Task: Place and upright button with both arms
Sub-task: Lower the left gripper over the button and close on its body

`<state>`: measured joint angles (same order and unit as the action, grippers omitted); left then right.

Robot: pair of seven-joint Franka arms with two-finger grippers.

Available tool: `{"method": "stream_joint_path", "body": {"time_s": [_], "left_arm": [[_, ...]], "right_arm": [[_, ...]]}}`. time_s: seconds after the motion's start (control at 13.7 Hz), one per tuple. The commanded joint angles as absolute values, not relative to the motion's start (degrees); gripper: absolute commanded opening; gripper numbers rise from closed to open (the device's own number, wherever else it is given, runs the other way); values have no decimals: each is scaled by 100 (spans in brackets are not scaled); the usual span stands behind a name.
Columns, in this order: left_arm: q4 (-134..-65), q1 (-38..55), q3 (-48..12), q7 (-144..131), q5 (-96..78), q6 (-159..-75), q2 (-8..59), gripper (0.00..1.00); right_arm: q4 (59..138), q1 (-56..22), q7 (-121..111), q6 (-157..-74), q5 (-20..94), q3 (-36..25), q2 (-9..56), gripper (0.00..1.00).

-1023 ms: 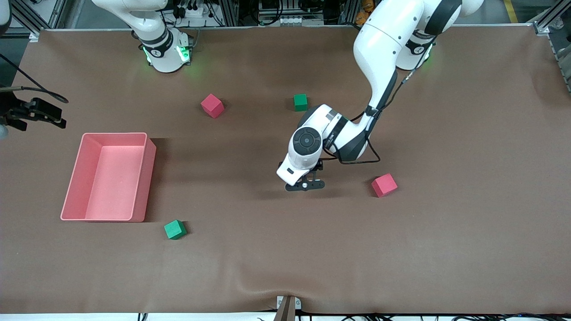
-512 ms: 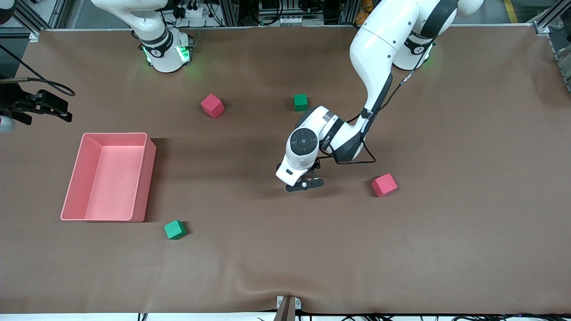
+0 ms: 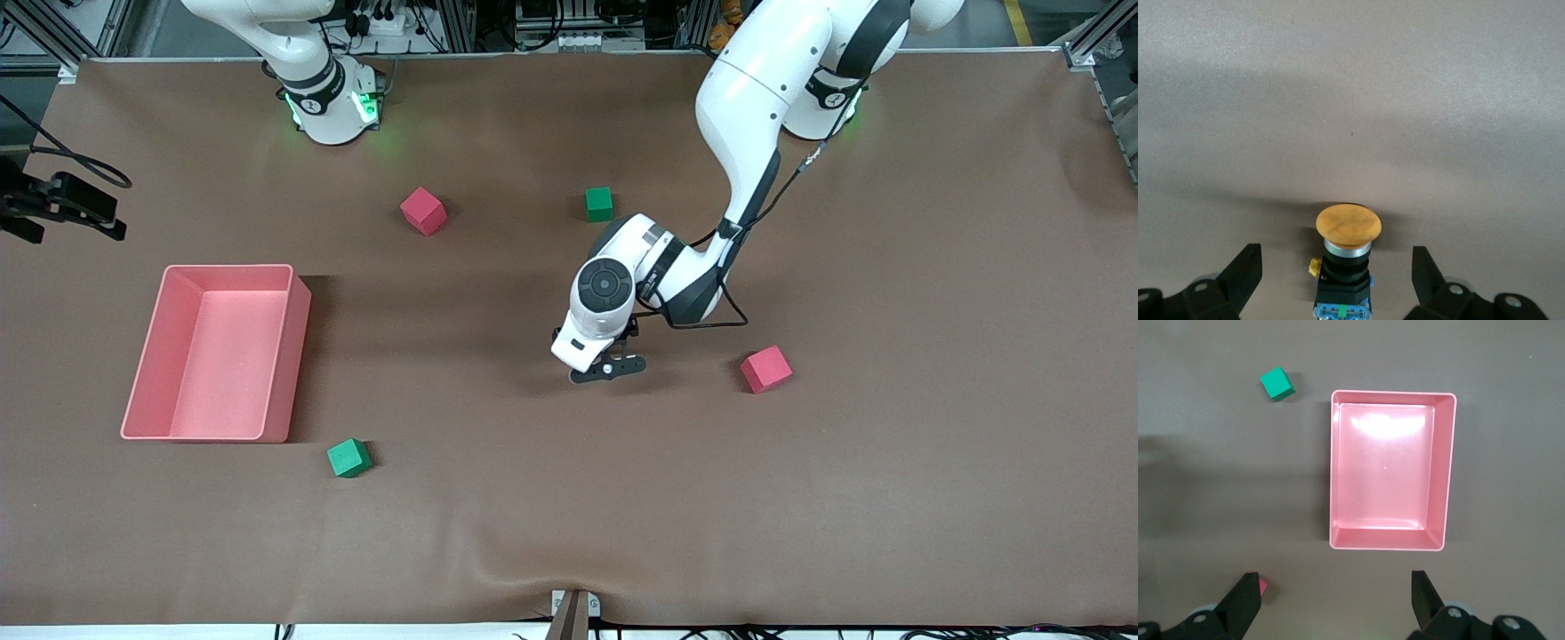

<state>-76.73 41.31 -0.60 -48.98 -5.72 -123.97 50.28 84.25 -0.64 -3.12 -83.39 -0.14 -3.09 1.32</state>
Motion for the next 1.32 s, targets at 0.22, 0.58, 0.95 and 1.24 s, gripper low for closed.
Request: {"method": "stream_joint_path", "body": {"time_s": [0.22,0.58,0.95,1.24], "left_arm": [[-7585,4254,-26,-4992,-642,-12445,5098,86],[-7620,4298,-26,-4931,-615,-12437,5098,75],[-7690,4333,-18,-4939,-580,-12437,5098,54],[-7699,4342,-18,-4966,-571,-12428,5098,21]], "right_arm": [[8314,-44,247,-8138,62,-264,114,100],[8393,-26,176,-8261,70,-264,123,100],[8455,-26,-51,-8297,62,-264,123,100],[8438,70,-272,-8244,62,-272,88,100]]}}
